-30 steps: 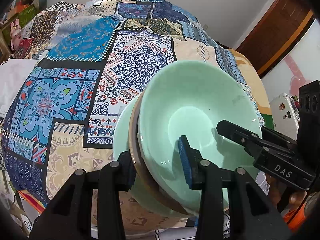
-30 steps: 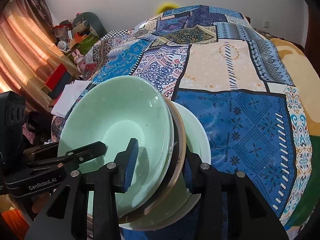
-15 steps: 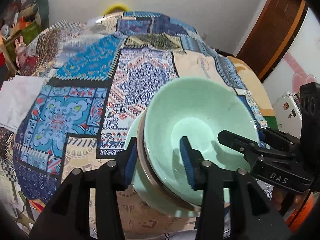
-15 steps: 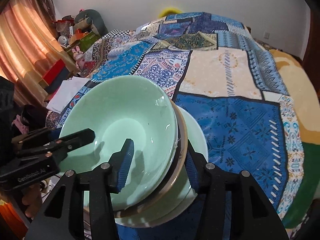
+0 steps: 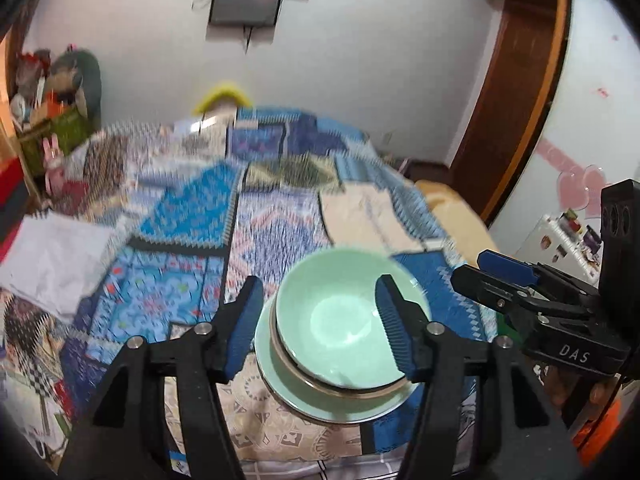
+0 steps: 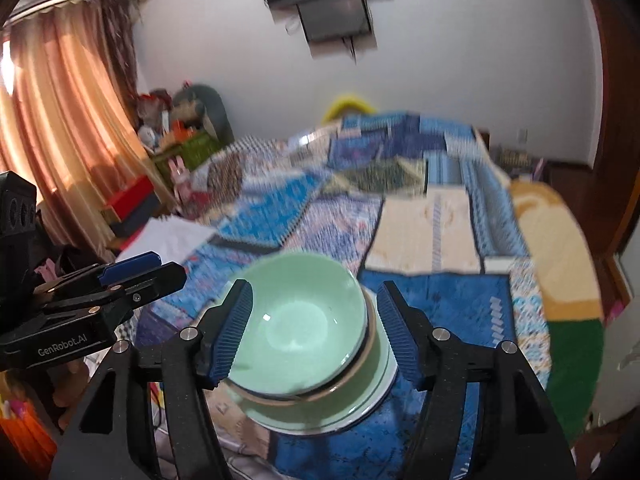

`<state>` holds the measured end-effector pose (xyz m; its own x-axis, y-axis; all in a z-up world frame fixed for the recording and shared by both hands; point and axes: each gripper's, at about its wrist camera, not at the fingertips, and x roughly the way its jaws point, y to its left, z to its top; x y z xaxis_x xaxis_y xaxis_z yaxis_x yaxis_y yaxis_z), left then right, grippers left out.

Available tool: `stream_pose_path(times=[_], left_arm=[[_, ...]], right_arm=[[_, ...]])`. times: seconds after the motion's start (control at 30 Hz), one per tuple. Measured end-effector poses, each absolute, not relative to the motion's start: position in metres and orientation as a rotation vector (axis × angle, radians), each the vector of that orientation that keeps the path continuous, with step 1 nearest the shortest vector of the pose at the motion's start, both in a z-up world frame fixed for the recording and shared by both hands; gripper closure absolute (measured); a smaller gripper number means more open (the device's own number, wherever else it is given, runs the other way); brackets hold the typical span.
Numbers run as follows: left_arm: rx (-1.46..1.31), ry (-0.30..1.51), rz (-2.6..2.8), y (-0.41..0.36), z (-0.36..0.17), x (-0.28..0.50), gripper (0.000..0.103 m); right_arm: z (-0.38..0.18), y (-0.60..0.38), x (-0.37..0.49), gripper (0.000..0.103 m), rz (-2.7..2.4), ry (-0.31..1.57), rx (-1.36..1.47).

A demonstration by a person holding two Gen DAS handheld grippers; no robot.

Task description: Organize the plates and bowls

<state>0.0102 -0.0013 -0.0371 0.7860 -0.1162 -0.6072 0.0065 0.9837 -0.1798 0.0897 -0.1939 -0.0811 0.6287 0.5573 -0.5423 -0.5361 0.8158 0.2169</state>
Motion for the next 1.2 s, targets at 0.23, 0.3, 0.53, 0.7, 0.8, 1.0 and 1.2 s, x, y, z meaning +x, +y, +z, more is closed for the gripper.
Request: stream_pose_path(times=[0.23,0.3,0.53,0.7,0.8,1.0,1.2], left_arm=[[-0.160,0.524,-0.085,-0.003,0.003,-0.029,0.035],[-0.153,0.485,-0.081,-0.004,0.012,-0.039,0.031],[-0.115,0.346,-0.061,-0.003,0.031,-0.072,0.008],[-0.105,0.291,-0.036,0.000,0.035,-0.085,0.001],[-0.121,0.285,-0.035,0.003,0.034,-0.088,0.001],[-0.120,0.287,-0.032,0.005,0.031,-0.087,0.000],[-0.118,0.286,-0.026,0.002,0.028,-0.087,0.000]], right_arm=[[-0.045,-0.204,0.050,0.029,0.631,0.460,0.051],[-0.038,-0.206,0.041,0.029,0.635,0.426,0.048],[-0.027,-0.212,0.025,0.016,0.639,0.346,0.082],[-0.026,-0.209,0.019,0.014,0.641,0.331,0.069],[-0.026,-0.206,0.016,0.010,0.633,0.314,0.060],[-0.026,-0.208,0.011,0.002,0.614,0.278,0.065],[-0.027,-0.208,0.008,0.001,0.606,0.272,0.061]])
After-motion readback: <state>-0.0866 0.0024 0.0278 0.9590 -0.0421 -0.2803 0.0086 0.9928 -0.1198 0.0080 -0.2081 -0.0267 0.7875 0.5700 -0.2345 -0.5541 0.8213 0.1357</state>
